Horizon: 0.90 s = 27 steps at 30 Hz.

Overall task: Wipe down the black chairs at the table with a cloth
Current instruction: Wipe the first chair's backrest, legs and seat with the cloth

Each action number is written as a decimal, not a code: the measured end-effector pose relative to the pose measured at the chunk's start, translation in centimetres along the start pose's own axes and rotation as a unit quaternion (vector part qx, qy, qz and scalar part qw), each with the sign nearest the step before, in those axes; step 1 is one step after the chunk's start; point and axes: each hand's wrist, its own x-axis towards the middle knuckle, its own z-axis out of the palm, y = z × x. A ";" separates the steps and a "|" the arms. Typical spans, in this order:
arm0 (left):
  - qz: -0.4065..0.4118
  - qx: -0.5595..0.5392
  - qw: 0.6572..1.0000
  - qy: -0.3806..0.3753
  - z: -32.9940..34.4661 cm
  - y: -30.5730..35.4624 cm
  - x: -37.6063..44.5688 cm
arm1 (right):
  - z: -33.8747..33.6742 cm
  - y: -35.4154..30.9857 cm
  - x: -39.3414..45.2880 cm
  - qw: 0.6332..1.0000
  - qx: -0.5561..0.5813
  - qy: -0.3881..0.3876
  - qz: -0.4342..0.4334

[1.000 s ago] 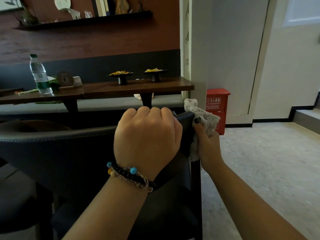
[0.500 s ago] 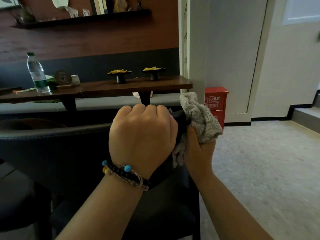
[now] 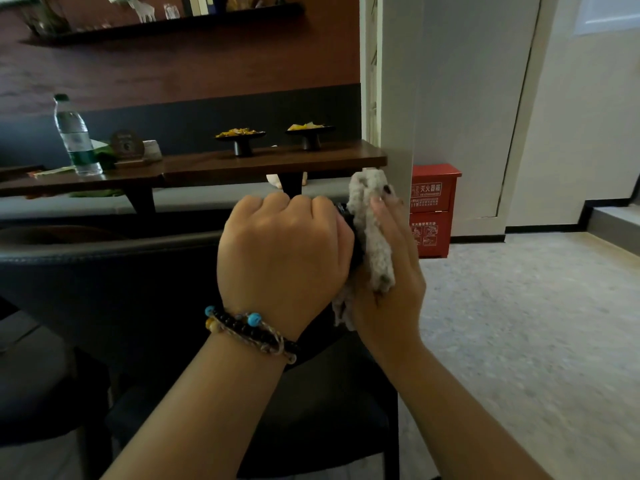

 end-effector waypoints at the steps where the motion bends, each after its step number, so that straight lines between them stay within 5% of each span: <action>1: -0.001 0.000 1.000 -0.001 0.0 0.0 -0.1 | -0.1 0.4 -1.1 1.000 -0.013 -0.003 0.004; 9: -0.006 -0.020 1.000 -0.017 -0.1 0.2 -0.3 | -1.8 1.4 -5.8 0.986 0.062 -0.017 0.154; 15: 0.000 -0.018 1.000 -0.015 -0.3 0.1 0.0 | -0.7 -0.9 -0.4 0.998 0.037 0.025 0.046; 18: -0.004 -0.010 1.000 -0.015 -0.3 0.1 0.0 | -0.9 0.7 -1.9 1.000 0.016 -0.013 0.016; 23: -0.020 0.012 1.000 -0.015 -0.3 0.3 0.3 | -2.0 3.3 -4.8 0.993 0.024 -0.077 0.091; 27: -0.029 0.032 0.999 -0.031 -0.3 0.6 0.3 | -2.1 2.3 -2.4 0.995 0.070 -0.038 0.052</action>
